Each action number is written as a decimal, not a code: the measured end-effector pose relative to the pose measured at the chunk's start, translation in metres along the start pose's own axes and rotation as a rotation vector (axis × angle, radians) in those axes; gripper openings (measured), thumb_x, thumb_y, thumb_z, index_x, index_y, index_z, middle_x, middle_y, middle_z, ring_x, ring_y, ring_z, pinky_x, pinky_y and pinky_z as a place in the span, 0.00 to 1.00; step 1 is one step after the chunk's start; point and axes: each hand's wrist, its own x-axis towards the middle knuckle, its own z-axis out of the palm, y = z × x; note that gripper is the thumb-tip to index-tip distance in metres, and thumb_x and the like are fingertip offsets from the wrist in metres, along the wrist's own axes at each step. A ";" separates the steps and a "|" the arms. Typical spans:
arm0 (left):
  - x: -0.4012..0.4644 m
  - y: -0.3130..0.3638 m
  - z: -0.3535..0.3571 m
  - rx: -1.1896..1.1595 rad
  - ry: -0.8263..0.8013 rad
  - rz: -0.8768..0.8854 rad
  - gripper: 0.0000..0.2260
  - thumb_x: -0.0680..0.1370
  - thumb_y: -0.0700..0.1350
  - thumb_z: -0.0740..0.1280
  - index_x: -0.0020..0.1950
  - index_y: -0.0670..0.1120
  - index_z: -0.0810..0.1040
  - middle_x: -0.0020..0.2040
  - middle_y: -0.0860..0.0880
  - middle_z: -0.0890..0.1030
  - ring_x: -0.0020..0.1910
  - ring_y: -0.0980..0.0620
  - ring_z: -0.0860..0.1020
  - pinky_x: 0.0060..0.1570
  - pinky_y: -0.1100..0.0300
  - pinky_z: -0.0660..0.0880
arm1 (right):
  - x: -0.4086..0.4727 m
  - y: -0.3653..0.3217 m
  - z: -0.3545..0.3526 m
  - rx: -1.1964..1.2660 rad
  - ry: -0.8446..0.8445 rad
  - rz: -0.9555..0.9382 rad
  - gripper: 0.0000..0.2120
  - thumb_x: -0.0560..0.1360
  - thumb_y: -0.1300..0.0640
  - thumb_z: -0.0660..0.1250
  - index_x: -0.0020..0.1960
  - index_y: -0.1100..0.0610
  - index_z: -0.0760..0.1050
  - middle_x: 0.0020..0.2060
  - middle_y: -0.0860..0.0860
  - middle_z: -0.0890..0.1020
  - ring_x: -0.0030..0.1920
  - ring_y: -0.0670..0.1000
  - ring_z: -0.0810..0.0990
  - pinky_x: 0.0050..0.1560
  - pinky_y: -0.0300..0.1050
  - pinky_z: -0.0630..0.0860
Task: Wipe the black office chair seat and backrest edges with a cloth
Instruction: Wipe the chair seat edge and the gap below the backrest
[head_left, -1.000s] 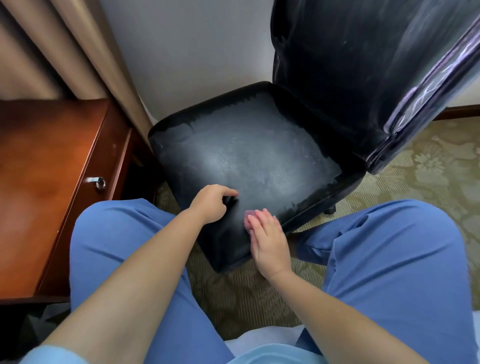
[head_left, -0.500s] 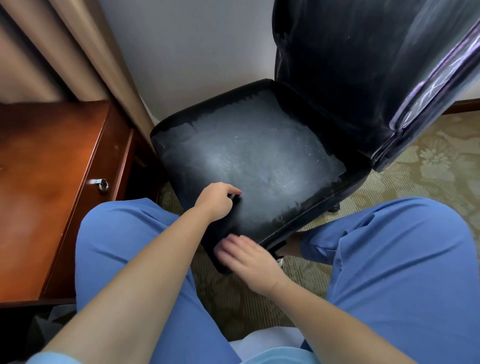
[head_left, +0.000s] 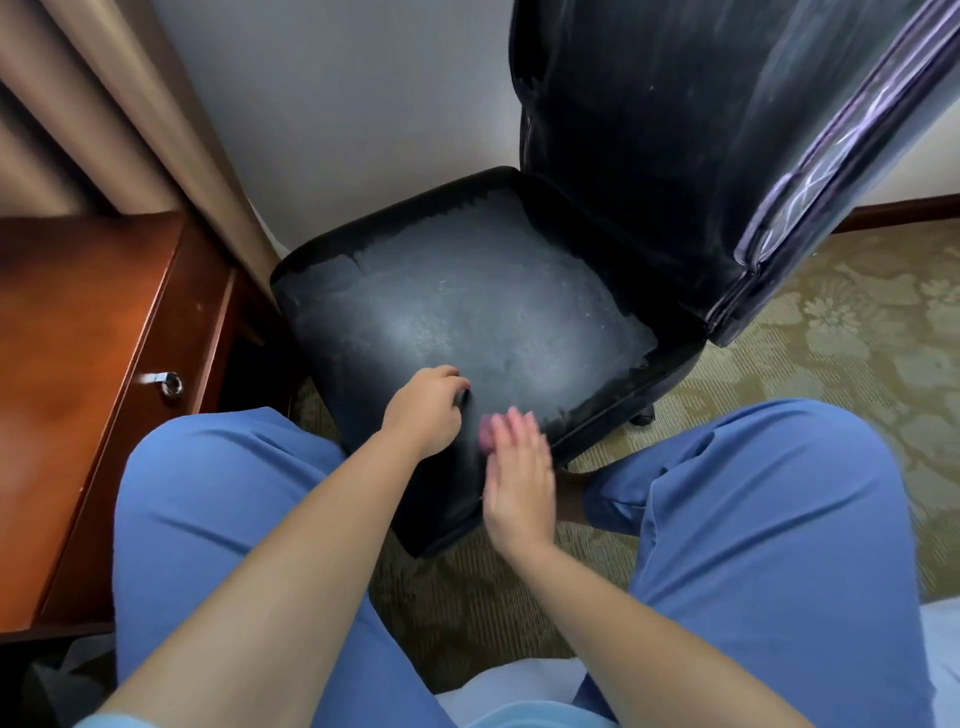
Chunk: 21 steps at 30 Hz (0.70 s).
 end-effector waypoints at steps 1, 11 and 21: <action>0.001 0.000 0.004 0.012 0.006 0.017 0.15 0.78 0.38 0.57 0.60 0.45 0.78 0.58 0.50 0.76 0.62 0.46 0.71 0.54 0.49 0.73 | 0.019 0.008 -0.004 -0.006 0.057 0.093 0.22 0.78 0.59 0.53 0.72 0.59 0.65 0.71 0.57 0.66 0.73 0.58 0.60 0.73 0.48 0.49; 0.035 0.038 0.022 0.181 -0.068 0.060 0.18 0.83 0.47 0.52 0.73 0.48 0.64 0.77 0.51 0.58 0.76 0.49 0.53 0.72 0.45 0.53 | 0.032 -0.001 -0.003 0.150 0.210 0.501 0.24 0.78 0.60 0.53 0.74 0.60 0.60 0.74 0.58 0.59 0.74 0.60 0.55 0.72 0.49 0.53; 0.046 0.049 0.032 0.172 -0.042 0.044 0.20 0.84 0.49 0.50 0.77 0.50 0.59 0.78 0.51 0.54 0.77 0.49 0.49 0.74 0.45 0.46 | 0.142 0.090 -0.053 0.159 0.295 0.777 0.24 0.80 0.63 0.54 0.75 0.57 0.57 0.76 0.56 0.53 0.75 0.58 0.50 0.73 0.48 0.48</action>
